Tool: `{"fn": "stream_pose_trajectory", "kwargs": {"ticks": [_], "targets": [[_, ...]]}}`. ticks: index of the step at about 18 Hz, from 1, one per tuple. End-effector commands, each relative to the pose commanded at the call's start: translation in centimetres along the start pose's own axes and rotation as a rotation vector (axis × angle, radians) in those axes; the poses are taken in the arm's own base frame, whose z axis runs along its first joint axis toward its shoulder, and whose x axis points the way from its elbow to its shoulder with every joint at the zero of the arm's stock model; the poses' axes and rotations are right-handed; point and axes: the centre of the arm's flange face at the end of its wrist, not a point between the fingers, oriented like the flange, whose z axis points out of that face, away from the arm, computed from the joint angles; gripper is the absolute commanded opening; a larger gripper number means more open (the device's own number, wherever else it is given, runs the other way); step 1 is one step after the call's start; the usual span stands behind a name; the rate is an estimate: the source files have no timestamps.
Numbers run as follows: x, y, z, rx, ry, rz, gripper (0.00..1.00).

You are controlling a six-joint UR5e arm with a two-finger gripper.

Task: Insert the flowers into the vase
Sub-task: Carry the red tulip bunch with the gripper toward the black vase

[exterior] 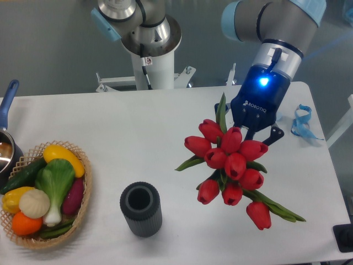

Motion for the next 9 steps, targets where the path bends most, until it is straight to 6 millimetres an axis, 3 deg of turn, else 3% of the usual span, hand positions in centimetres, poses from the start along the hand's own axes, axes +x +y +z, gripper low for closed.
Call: {"fn": "stream_pose_trajectory", "kwargs": {"ticks": [9], "targets": [[0.35,0.09,0.93,0.000,0.017,0.003,0.13]]}}
